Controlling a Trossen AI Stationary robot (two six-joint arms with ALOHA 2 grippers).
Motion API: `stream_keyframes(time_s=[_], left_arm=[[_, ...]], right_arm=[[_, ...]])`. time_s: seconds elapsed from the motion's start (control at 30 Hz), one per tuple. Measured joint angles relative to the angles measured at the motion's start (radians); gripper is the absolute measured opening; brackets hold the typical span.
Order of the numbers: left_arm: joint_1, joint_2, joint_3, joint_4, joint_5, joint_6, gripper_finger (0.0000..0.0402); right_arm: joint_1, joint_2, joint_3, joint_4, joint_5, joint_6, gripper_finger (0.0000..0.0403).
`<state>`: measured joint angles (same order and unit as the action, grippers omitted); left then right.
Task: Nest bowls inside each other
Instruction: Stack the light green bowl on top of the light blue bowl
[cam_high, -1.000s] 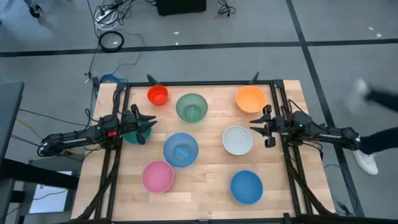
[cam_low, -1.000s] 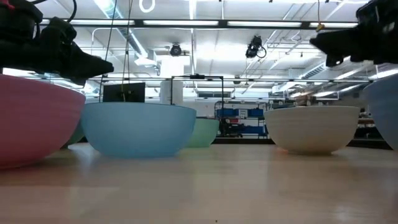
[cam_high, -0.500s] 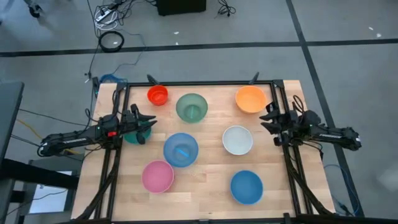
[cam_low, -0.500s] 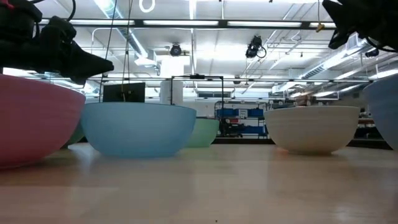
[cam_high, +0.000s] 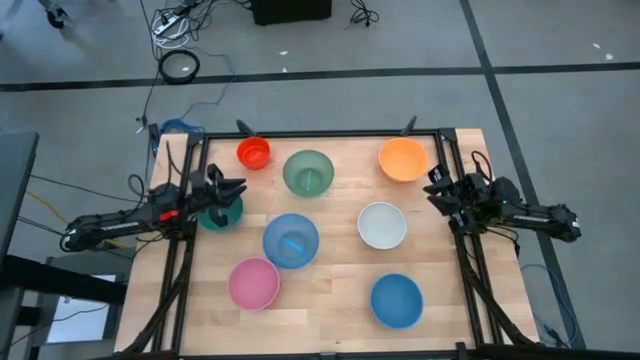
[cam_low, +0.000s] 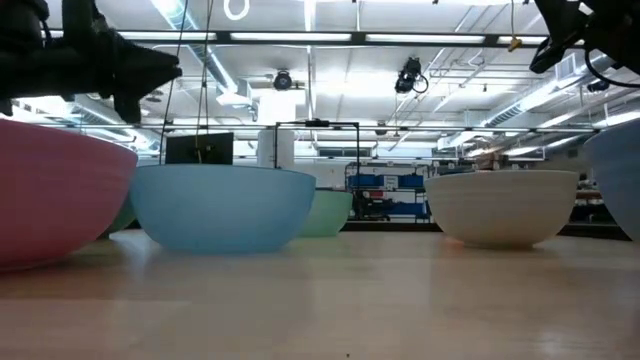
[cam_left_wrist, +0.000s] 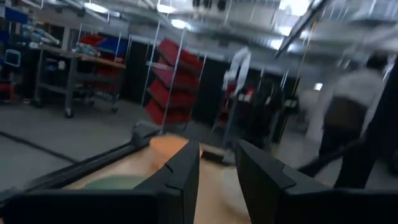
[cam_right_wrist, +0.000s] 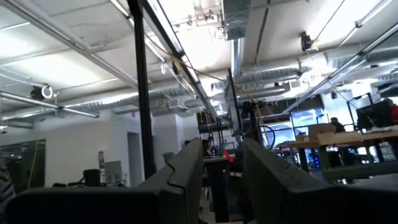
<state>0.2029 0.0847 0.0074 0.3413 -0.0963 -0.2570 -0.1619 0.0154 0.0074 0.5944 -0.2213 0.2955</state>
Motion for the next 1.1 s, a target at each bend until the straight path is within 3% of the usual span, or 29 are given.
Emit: stream_keyframes(time_s=[0.2, 0.43, 0.57, 0.73, 0.9, 1.1], left_arm=[[0.0, 0.0, 0.0, 0.101, 0.082, -0.016, 0.0113], [0.0, 0.0, 0.0, 0.179, 0.029, -0.016, 0.0113], [0.0, 0.0, 0.0, 0.188, 0.028, -0.12, 0.0113], [-0.001, 0.001, 0.001, 0.207, 0.099, -0.174, 0.0113], [-0.01, 0.057, 0.094, 0.053, 0.096, -0.162, 0.0113], [-0.051, 0.27, 0.332, -0.167, 0.094, -0.051, 0.0113]], right_arm=[[0.0, 0.0, 0.003, 0.004, -0.007, 0.0, 0.0105], [0.0, 0.0, 0.019, 0.027, -0.007, 0.0, 0.0105], [0.0, 0.0, 0.019, 0.032, -0.001, 0.0, 0.0105], [0.0, 0.0, 0.023, 0.044, 0.001, 0.031, 0.0105], [0.0, 0.027, 0.109, -0.167, 0.106, 0.01, 0.0105], [0.011, 0.203, 0.297, -0.389, 0.195, -0.089, 0.011]])
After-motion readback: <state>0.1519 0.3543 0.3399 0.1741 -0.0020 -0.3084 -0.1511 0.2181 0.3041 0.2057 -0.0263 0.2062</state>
